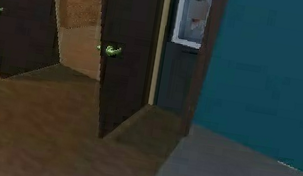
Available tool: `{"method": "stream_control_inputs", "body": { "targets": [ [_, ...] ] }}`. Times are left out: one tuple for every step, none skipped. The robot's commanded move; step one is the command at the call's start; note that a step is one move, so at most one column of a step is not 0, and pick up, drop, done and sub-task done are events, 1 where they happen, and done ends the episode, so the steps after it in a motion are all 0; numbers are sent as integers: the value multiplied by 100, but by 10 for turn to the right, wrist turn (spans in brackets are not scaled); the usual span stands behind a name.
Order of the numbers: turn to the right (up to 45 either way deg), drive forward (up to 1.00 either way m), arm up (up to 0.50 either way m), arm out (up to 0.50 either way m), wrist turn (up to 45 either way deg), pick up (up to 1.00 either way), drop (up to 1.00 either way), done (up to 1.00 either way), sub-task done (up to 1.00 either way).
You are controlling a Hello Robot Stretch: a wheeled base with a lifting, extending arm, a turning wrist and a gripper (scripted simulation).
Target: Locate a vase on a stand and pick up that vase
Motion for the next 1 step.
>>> {"method": "stream_control_inputs", "body": {
  "targets": [
    [0,15,0,0,0,0,0,0,0]
  ]
}}
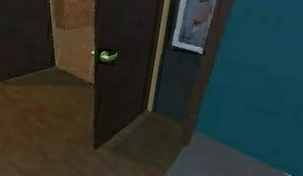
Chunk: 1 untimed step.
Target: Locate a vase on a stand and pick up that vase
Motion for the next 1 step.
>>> {"method": "stream_control_inputs", "body": {
  "targets": [
    [330,0,0,0,0,0,0,0,0]
  ]
}}
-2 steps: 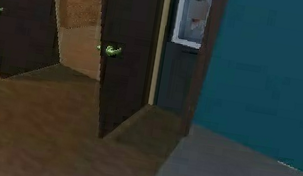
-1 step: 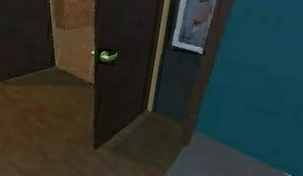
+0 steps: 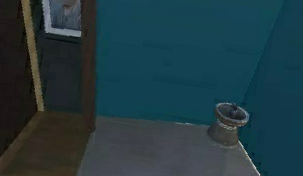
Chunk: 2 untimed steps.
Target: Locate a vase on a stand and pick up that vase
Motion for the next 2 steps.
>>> {"method": "stream_control_inputs", "body": {
  "targets": [
    [0,30,0,0,0,0,0,0,0],
    [-450,0,0,0,0,0,0,0,0]
  ]
}}
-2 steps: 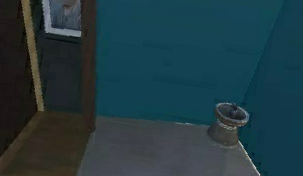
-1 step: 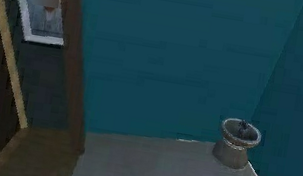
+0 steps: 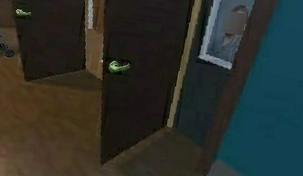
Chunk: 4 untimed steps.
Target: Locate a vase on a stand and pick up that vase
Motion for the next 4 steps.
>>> {"method": "stream_control_inputs", "body": {
  "targets": [
    [-450,0,0,0,0,0,0,0,0],
    [-30,0,0,0,0,0,0,0,0],
    [0,25,0,0,0,0,0,0,0],
    [-30,0,0,0,0,0,0,0,0]
  ]
}}
